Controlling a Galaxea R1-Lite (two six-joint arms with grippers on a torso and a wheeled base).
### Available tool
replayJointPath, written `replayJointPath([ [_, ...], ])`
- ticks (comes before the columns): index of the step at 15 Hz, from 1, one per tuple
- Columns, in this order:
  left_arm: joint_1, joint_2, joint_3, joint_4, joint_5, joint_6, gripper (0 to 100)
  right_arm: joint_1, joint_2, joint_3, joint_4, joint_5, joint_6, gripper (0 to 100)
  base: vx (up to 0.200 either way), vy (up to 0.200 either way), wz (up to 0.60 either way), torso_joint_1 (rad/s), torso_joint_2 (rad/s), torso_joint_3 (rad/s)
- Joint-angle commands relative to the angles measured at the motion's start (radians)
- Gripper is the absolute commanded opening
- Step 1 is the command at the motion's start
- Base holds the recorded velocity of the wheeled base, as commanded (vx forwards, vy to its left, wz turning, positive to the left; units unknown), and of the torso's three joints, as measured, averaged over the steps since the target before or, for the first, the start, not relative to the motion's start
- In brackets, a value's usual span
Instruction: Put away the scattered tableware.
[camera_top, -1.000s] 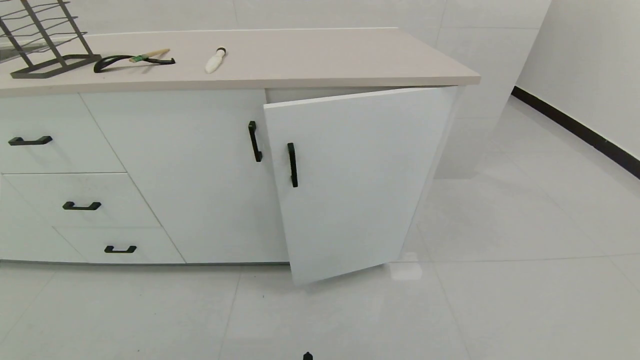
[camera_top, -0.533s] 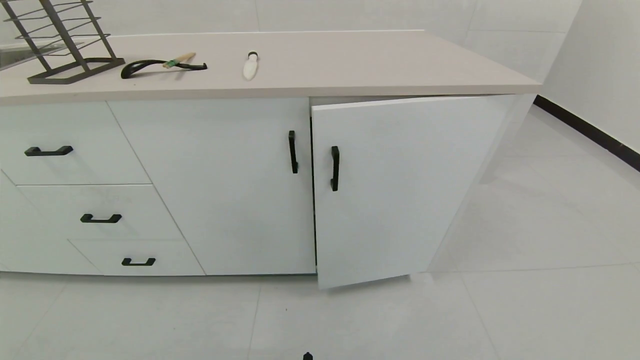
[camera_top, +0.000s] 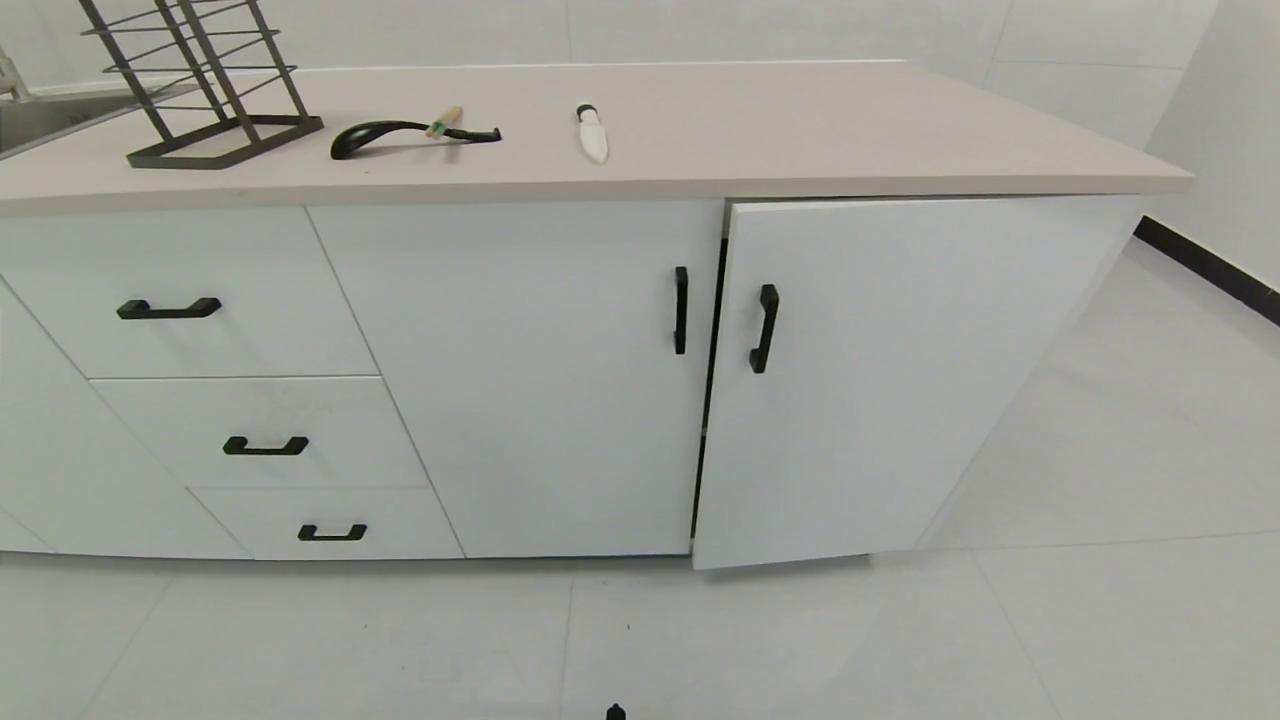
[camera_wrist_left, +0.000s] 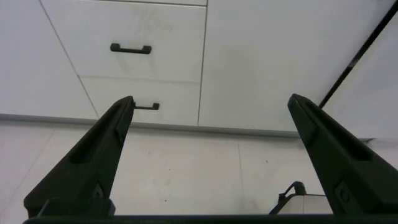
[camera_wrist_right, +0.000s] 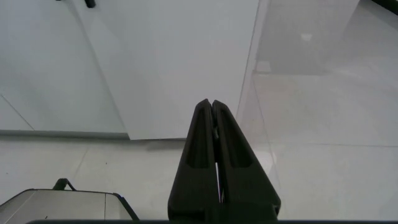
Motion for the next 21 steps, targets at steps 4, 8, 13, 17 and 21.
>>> replayJointPath([
  [4, 0.001, -0.001, 0.0, 0.0, -0.001, -0.001, 100, 0.002, 0.002, 0.0, -0.001, -0.001, -0.001, 0, 0.0, 0.0, 0.15, 0.001, 0.0, -0.001],
  [8, 0.001, 0.001, -0.002, 0.0, -0.001, -0.002, 100, 0.002, 0.002, 0.0, -0.001, 0.0, 0.001, 0, 0.0, 0.0, 0.3, 0.001, 0.0, 0.004],
  [13, -0.001, 0.001, 0.0, 0.0, -0.001, -0.004, 100, 0.002, 0.002, 0.0, -0.001, 0.0, 0.001, 0, 0.2, 0.0, 0.0, 0.0, 0.0, 0.001],
  [17, 0.001, 0.001, 0.0, 0.0, -0.001, -0.002, 100, 0.0, 0.002, 0.0, -0.001, 0.0, 0.001, 0, 0.1, 0.1, 0.0, 0.002, 0.0, -0.002],
  [21, 0.001, 0.001, 0.0, 0.0, -0.001, -0.002, 100, 0.0, 0.002, 0.0, -0.001, 0.0, 0.001, 0, 0.0, 0.2, 0.0, 0.002, 0.0, 0.0],
])
